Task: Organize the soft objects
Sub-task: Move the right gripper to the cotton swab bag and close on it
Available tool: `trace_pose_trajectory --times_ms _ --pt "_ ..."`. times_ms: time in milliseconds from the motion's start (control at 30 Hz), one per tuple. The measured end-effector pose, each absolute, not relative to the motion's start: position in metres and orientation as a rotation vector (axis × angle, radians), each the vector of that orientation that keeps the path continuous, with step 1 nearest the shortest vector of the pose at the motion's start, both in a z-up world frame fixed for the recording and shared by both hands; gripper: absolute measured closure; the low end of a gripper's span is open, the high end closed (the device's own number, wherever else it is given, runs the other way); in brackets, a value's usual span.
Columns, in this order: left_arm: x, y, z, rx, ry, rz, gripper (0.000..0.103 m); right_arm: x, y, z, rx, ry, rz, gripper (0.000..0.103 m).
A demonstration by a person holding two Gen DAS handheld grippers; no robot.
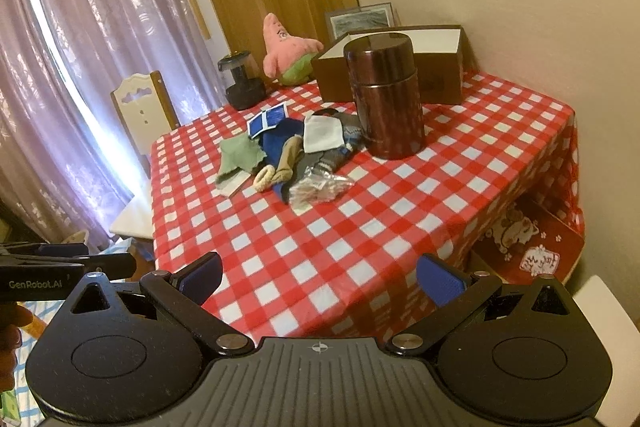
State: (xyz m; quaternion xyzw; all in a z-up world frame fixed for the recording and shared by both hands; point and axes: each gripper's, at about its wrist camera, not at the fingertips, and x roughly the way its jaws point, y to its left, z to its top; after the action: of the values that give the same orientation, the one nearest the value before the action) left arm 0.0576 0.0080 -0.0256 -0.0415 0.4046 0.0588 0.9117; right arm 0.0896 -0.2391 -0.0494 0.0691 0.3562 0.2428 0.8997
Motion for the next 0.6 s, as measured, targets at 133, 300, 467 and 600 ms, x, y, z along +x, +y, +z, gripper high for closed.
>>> trace_pose_trajectory --times_ms 133,300,467,600 --pt "0.094 0.017 -0.036 -0.077 0.843 0.101 0.022 0.115 -0.233 -0.054 0.147 0.726 0.508 0.0" --pt "0.141 0.028 -0.046 -0.069 0.861 0.062 0.024 0.158 -0.222 -0.061 0.145 0.736 0.507 0.001" --pt "0.186 0.045 -0.06 -0.066 0.88 0.036 0.025 0.204 -0.201 -0.069 0.125 0.734 0.524 0.006" --pt "0.216 0.06 -0.073 -0.057 0.899 0.029 0.027 0.236 -0.181 -0.081 0.085 0.741 0.542 0.011"
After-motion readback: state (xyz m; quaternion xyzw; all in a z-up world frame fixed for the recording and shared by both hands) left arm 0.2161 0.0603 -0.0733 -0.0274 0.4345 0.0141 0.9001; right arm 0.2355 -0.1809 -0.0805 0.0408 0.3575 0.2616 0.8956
